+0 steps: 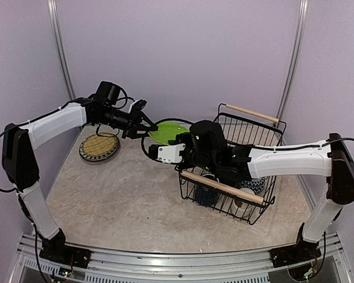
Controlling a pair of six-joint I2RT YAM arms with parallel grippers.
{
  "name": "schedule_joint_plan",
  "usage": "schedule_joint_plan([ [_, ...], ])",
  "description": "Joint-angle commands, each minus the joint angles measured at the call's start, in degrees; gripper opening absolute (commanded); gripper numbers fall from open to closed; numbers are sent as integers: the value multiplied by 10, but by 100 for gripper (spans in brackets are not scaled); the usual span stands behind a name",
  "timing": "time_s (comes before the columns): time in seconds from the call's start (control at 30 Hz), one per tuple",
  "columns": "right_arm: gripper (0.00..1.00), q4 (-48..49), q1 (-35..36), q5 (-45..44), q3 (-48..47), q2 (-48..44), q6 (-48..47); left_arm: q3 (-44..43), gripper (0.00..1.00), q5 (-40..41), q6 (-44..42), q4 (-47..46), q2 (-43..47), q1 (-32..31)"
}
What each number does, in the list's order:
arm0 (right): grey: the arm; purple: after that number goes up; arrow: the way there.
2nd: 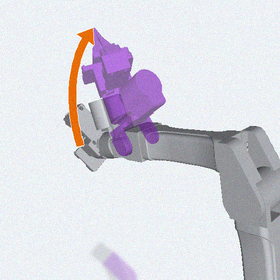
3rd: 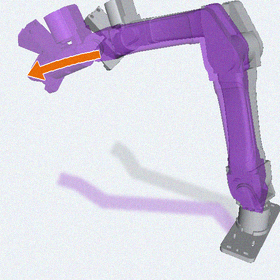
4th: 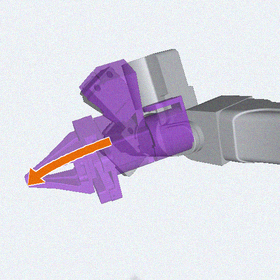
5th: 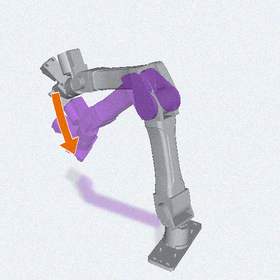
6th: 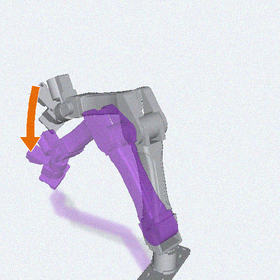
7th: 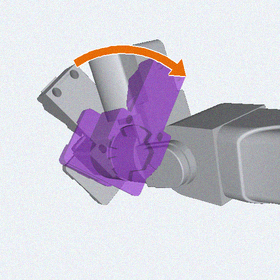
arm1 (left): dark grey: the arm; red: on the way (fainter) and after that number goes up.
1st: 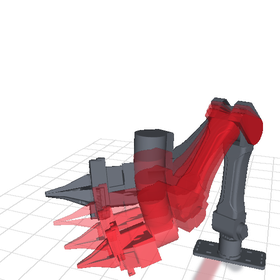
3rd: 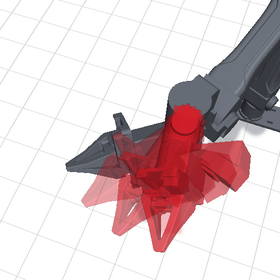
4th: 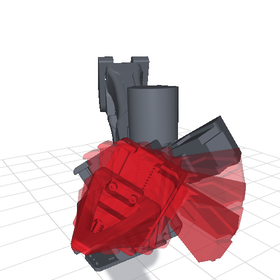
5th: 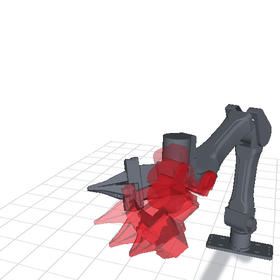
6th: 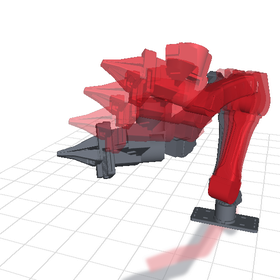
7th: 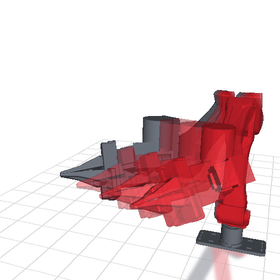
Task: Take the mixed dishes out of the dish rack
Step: Pass from the right arm to the left
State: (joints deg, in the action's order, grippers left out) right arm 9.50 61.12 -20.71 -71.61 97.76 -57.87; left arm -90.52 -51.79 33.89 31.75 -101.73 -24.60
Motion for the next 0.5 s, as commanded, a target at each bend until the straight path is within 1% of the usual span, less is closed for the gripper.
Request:
schedule_joint_plan([
  [0.0, 0, 56, 8, -9, 7, 1, -1, -14, 28, -17, -15, 23, -23, -16],
  [0.2, 0, 52, 8, -7, 10, -1, 7, -20, 12, -9, -29, 33, -29, -34],
  [0.27, 0, 47, 8, -7, 10, -2, 12, -20, 2, 3, -32, 34, -24, -33],
  [0.3, 0, 45, 8, -7, 11, -3, 15, -20, 0, 4, -32, 35, -21, -33],
  [0.33, 1, 45, 8, -8, 13, -4, 18, -19, 0, 3, -33, 31, -17, -33],
  [0.37, 7, 49, 8, -12, 17, -6, 22, -16, 0, 4, -36, 27, -13, -33],
  [0.47, 38, 60, 8, -15, 33, -19, 36, -6, 0, 29, -45, 19, 6, -31],
])
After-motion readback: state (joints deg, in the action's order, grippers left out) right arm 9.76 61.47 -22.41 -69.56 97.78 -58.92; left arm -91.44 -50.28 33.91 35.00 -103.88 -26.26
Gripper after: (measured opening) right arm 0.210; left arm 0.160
